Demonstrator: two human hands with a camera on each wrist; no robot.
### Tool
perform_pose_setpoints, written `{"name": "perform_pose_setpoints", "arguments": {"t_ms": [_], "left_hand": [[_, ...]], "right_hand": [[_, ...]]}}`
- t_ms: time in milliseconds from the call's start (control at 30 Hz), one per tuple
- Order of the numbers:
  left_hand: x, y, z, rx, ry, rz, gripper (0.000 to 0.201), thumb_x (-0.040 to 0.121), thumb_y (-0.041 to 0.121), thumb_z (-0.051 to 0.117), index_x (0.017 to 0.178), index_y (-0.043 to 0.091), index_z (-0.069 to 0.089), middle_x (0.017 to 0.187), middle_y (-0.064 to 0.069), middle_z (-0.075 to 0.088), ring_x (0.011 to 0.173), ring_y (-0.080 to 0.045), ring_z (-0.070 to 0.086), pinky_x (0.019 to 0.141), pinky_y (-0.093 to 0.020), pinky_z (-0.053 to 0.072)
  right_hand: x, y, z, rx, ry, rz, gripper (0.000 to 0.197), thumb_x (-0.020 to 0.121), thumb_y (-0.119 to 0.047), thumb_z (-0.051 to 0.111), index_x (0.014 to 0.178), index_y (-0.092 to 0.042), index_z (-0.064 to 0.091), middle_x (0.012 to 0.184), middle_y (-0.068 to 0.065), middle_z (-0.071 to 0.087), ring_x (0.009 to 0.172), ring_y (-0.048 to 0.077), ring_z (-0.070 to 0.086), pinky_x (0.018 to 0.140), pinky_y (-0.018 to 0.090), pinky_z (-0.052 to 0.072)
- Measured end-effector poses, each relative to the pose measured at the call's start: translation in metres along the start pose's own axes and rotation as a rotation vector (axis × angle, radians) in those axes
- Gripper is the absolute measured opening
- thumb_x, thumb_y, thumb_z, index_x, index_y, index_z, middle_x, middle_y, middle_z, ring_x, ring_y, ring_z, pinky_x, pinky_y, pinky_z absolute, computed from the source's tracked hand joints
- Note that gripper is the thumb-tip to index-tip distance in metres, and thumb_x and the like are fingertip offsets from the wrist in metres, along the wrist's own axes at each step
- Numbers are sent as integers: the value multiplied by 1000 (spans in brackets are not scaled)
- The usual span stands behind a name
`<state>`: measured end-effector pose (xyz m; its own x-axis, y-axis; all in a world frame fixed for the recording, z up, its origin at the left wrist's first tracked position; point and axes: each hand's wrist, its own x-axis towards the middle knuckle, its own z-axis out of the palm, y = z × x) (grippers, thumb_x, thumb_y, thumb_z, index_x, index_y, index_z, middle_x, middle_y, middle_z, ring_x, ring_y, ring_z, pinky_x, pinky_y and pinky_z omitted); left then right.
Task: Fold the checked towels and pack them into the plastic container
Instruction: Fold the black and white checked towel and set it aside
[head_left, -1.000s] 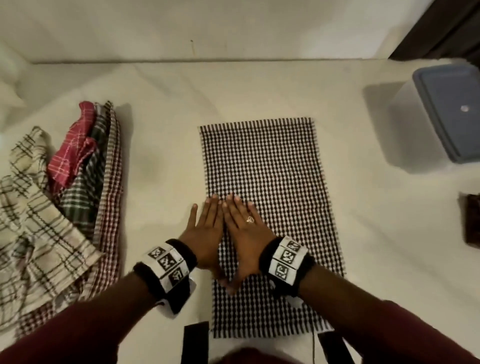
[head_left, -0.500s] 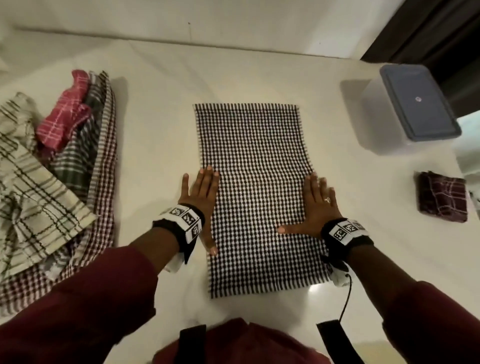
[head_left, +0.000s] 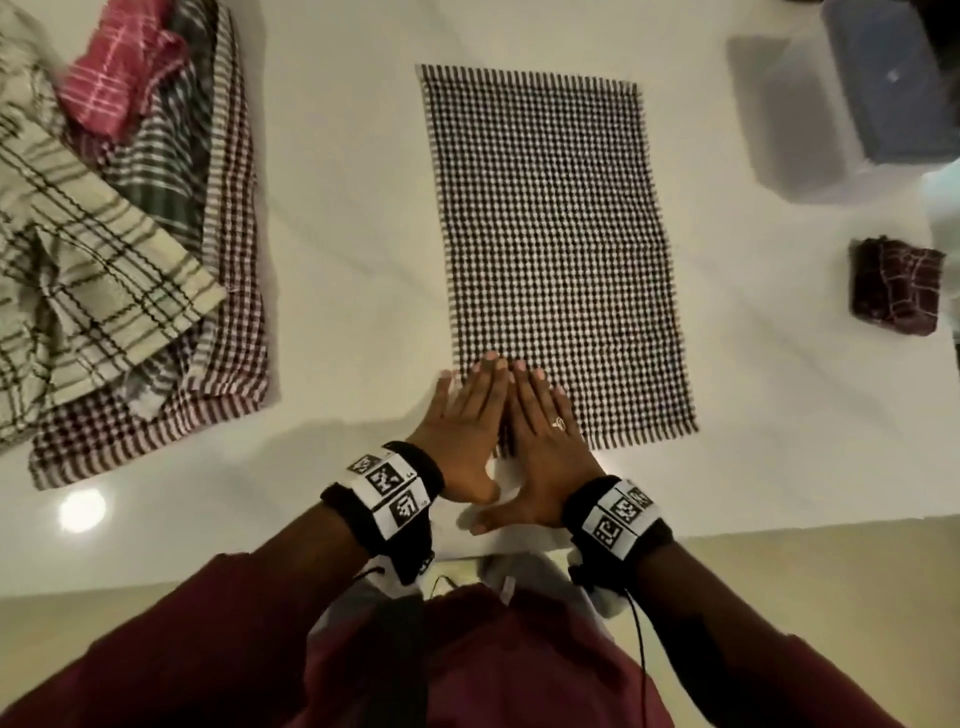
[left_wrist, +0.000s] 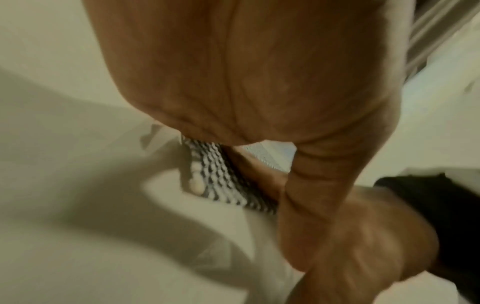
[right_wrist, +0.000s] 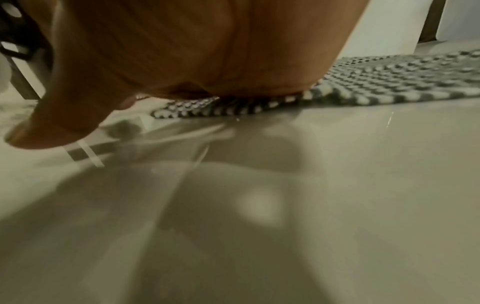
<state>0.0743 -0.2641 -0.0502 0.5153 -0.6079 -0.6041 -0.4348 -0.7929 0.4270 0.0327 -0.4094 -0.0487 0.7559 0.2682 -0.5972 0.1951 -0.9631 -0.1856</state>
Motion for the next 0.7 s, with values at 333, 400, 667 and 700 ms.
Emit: {"name": "perform_pose_setpoints", "arguments": {"t_ms": [333, 400, 667, 700], "left_hand": [[11, 17, 22, 93, 110, -175, 149, 42, 102, 28, 131, 9, -45, 139, -7, -52, 132, -22, -44, 107, -54, -27], [11, 23, 21, 117, 112, -207, 150, 39, 103, 28, 127, 9, -47, 140, -8, -50, 133, -23, -42, 108, -55, -25], [-26, 53, 64, 249, 202, -196, 149, 42, 101, 34, 149, 10, -14, 156, -12, -20, 145, -27, -13, 116, -49, -8], [-33, 55, 74, 231, 222, -223, 143, 44, 94, 49, 151, 10, 4, 159, -14, 1, 146, -29, 7, 117, -49, 2]], "right_hand": [[-45, 140, 11, 192, 128, 285, 135, 56, -97, 33, 141, -19, -35, 150, 3, -39, 137, 20, -36, 117, 48, -13], [-57, 160, 14, 216, 140, 282, 135, 55, -97, 33, 141, -19, -36, 148, 4, -41, 138, 22, -35, 117, 47, -14], [-97, 154, 54, 64, 175, -16, 143, 46, -101, 34, 151, -16, -12, 155, 5, -24, 144, 21, -21, 115, 46, -18], [-104, 154, 60, 54, 183, -14, 140, 47, -99, 38, 153, -15, 1, 159, 7, -8, 146, 24, -6, 116, 49, -9]]}}
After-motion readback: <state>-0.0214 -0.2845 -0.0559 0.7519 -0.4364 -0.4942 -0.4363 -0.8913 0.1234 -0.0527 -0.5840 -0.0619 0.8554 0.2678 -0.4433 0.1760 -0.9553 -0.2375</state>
